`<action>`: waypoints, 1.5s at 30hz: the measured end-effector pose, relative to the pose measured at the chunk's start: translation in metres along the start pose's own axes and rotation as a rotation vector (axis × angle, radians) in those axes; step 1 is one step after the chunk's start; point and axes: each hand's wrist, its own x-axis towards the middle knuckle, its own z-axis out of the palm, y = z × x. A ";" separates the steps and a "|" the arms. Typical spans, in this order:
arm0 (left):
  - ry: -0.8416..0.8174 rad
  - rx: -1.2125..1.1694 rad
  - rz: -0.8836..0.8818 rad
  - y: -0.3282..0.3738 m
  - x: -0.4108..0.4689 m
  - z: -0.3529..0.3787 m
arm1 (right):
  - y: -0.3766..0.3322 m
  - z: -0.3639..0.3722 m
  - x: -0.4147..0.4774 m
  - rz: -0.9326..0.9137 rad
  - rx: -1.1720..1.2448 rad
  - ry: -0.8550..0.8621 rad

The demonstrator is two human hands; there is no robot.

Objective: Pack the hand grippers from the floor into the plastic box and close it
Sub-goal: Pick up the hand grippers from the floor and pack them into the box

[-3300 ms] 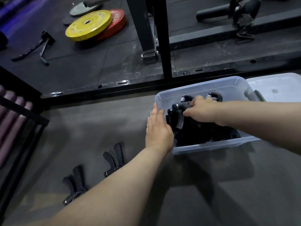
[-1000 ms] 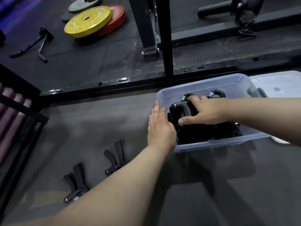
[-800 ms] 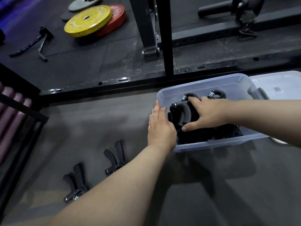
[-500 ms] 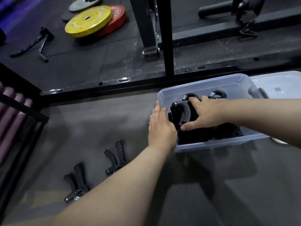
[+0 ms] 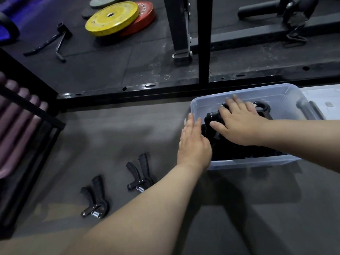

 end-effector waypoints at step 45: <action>-0.266 0.870 -0.268 -0.186 -0.084 -0.035 | -0.085 0.026 0.044 -0.082 -0.047 0.039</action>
